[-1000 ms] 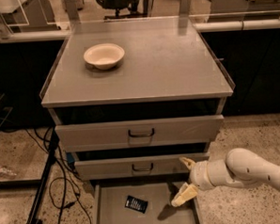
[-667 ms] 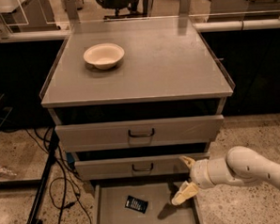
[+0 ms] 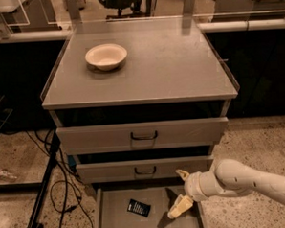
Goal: Pick rxbar blueberry from bottom drawer and place on counter
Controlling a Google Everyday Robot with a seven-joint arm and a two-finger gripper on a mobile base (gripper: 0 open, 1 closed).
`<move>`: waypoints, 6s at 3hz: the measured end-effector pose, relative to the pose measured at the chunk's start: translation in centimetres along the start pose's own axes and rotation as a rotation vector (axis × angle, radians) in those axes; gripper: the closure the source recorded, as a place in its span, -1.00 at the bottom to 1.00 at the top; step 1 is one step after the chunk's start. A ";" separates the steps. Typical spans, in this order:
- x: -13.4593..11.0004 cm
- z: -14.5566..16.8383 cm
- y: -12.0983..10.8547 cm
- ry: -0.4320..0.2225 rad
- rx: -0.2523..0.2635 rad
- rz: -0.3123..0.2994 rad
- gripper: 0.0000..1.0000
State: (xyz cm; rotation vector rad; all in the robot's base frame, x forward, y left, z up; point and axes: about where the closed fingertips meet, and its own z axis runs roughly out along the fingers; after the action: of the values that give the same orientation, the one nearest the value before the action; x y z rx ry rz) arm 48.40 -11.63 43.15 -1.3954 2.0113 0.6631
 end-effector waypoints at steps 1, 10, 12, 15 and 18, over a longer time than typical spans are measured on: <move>4.1 5.2 -0.3 0.028 -0.002 0.041 -1.00; 10.0 29.7 -3.9 -0.029 0.054 0.013 -1.00; 12.0 33.9 -5.5 0.009 0.070 0.031 -1.00; 12.0 33.9 -5.5 0.009 0.071 0.031 -0.16; 12.0 33.9 -5.5 0.009 0.070 0.031 1.00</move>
Offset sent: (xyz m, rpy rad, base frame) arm 0.0140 0.0289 -0.1978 0.0043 0.0547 -0.0526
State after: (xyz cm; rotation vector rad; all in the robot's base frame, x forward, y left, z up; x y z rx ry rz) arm 56.79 2.27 10.57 -1.3308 2.0467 0.5948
